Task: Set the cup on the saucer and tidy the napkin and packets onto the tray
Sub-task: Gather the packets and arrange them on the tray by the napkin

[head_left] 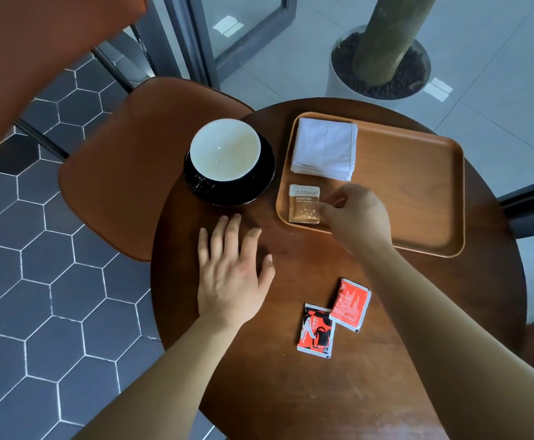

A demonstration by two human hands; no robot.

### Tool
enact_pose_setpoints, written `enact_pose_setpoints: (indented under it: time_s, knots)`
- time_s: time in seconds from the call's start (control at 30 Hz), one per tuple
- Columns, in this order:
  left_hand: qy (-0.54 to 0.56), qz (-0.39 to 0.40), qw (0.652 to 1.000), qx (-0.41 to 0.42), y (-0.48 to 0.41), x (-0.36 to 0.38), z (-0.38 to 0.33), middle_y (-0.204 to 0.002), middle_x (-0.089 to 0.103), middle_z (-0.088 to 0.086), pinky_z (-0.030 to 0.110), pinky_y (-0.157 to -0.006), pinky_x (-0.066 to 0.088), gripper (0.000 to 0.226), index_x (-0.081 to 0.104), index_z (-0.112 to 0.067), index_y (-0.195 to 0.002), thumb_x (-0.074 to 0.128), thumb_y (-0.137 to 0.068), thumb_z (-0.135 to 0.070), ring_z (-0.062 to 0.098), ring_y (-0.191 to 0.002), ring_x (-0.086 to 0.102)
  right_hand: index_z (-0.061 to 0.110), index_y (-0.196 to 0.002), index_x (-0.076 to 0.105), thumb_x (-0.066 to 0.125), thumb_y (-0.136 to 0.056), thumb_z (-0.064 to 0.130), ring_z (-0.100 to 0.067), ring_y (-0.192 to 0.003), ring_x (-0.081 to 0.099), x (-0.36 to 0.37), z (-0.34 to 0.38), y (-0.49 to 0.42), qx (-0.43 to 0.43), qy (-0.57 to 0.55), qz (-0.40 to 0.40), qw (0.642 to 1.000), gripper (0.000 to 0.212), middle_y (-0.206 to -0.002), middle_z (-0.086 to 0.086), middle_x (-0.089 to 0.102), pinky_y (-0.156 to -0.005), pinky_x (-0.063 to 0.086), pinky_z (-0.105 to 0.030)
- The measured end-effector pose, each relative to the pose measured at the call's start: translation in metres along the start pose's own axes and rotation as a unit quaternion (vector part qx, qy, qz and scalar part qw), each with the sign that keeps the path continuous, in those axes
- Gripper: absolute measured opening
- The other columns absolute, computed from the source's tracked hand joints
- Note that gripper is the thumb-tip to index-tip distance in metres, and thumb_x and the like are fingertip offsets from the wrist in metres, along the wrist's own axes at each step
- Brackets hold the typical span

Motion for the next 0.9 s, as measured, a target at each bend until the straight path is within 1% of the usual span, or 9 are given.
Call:
enact_pose_setpoints:
  time_s: [0.1,0.3,0.4,0.5,0.6,0.7,0.77,0.83,0.9]
  knots:
    - [0.002,0.004,1.000,0.000,-0.001,-0.001,0.000,-0.147,0.046,0.014,0.056,-0.119,0.021,0.046,0.054,-0.019,-0.131,0.044,-0.094,-0.045,0.032,-0.144,0.033,0.024,-0.086,0.066,0.070,-0.084,0.030,-0.008,-0.070,0.059,-0.011,-0.004,0.011,-0.013,-0.022,-0.020,0.999,0.007,-0.074,0.017,0.062,-0.053,0.037,-0.021]
    - [0.028,0.038,0.999,-0.015,-0.003,-0.009,-0.002,-0.148,0.045,0.015,0.057,-0.119,0.021,0.045,0.057,-0.016,-0.130,0.052,-0.093,-0.041,0.033,-0.144,0.034,0.026,-0.088,0.069,0.070,-0.083,0.028,-0.001,-0.071,0.058,-0.026,-0.030,0.050,-0.019,-0.024,-0.005,1.000,0.006,-0.075,0.016,0.064,-0.056,0.039,-0.020]
    - [0.060,0.066,0.996,-0.028,-0.004,-0.021,-0.010,-0.142,0.050,0.017,0.058,-0.114,0.032,0.044,0.059,-0.012,-0.128,0.061,-0.092,-0.037,0.035,-0.138,0.040,0.025,-0.097,0.071,0.071,-0.084,0.027,-0.006,-0.080,0.062,-0.026,-0.047,0.074,-0.028,0.002,0.031,0.999,0.013,-0.086,0.014,0.070,-0.064,0.041,-0.022]
    - [0.104,0.063,0.993,0.001,0.012,-0.037,-0.027,-0.129,0.057,0.011,0.043,-0.095,0.050,0.046,0.057,-0.013,-0.130,0.059,-0.093,-0.041,0.028,-0.120,0.053,0.022,-0.104,0.072,0.072,-0.085,0.022,-0.012,-0.089,0.064,-0.030,-0.062,0.098,-0.057,0.036,0.019,0.998,0.019,-0.098,0.007,0.069,-0.071,0.041,-0.024]
    - [0.123,0.102,0.985,0.067,0.038,-0.041,-0.048,-0.125,0.057,0.009,0.038,-0.090,0.050,0.054,0.055,-0.015,-0.132,0.063,-0.089,-0.046,0.024,-0.113,0.054,0.019,-0.111,0.072,0.073,-0.084,0.020,-0.021,-0.093,0.062,-0.029,-0.073,0.116,-0.090,0.083,-0.004,0.992,0.026,-0.106,0.001,0.064,-0.071,0.045,-0.027]
    - [0.111,0.161,0.973,0.119,0.054,-0.034,-0.066,-0.123,0.056,0.007,0.038,-0.090,0.048,0.066,0.054,-0.015,-0.136,0.065,-0.085,-0.055,0.023,-0.112,0.052,0.019,-0.129,0.064,0.081,-0.080,0.026,-0.027,-0.108,0.056,-0.023,-0.078,0.126,-0.120,0.150,0.001,0.981,0.052,-0.121,-0.001,0.061,-0.077,0.051,-0.034]
    - [0.090,0.181,0.972,0.123,0.057,-0.028,-0.073,-0.123,0.054,0.005,0.036,-0.091,0.048,0.070,0.053,-0.016,-0.138,0.067,-0.083,-0.057,0.021,-0.112,0.050,0.020,-0.137,0.057,0.082,-0.078,0.030,-0.028,-0.113,0.054,-0.017,-0.079,0.128,-0.134,0.210,0.012,0.968,0.065,-0.126,-0.003,0.058,-0.074,0.054,-0.037]
    - [0.077,0.180,0.973,0.124,0.057,-0.026,-0.077,-0.120,0.054,0.004,0.035,-0.090,0.048,0.071,0.055,-0.018,-0.137,0.073,-0.079,-0.055,0.020,-0.109,0.051,0.020,-0.135,0.057,0.083,-0.077,0.029,-0.028,-0.111,0.053,-0.013,-0.080,0.128,-0.142,0.236,0.013,0.961,0.064,-0.122,-0.004,0.058,-0.072,0.054,-0.037]
    - [0.077,0.175,0.974,0.123,0.057,-0.026,-0.078,-0.117,0.055,0.003,0.036,-0.087,0.048,0.069,0.059,-0.019,-0.133,0.077,-0.076,-0.053,0.020,-0.106,0.051,0.019,-0.127,0.063,0.083,-0.076,0.028,-0.028,-0.106,0.052,-0.015,-0.085,0.125,-0.129,0.223,0.009,0.966,0.055,-0.113,-0.005,0.057,-0.073,0.051,-0.037]
Point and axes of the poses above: each hand's wrist, its own y-axis away from the middle knuckle, its own x-axis out of the palm, z = x × y, the point moved 5 cm from there along -y, towards the middle knuckle
